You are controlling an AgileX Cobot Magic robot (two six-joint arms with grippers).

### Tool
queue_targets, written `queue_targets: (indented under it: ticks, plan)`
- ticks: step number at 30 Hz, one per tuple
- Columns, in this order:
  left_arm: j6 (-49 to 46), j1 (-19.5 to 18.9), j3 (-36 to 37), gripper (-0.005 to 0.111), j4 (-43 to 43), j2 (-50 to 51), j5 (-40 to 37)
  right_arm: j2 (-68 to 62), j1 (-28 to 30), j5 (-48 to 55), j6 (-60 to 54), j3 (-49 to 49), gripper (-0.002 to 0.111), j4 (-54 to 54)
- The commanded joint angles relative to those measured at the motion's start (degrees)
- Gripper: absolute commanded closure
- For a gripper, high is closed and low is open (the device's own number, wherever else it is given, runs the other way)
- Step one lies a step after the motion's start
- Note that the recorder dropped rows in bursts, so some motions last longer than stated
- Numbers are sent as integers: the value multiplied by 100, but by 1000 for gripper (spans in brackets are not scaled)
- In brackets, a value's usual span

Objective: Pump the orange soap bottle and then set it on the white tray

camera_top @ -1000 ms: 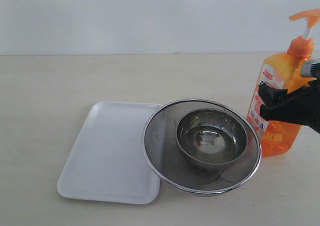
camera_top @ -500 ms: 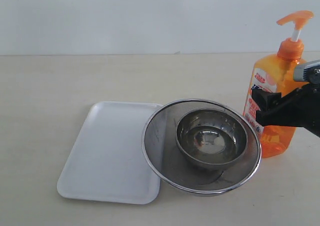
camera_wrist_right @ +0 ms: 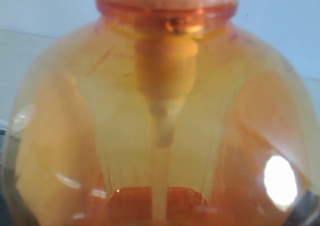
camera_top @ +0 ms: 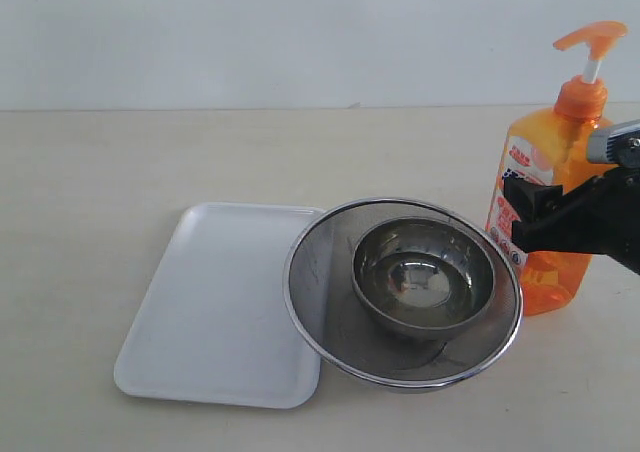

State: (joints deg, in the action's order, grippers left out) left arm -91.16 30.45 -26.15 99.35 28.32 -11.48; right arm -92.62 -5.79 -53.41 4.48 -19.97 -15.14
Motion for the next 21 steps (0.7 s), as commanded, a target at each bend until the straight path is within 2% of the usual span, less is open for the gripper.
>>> queue_targets:
  ticks: [1, 21]
  plan:
    - [317, -7, 25, 102, 60, -22, -206, 15, 2, -201, 15, -1, 107, -46]
    - [305, -7, 25, 102, 60, -22, -338, 15, 2, -147, 15, -1, 107, -22]
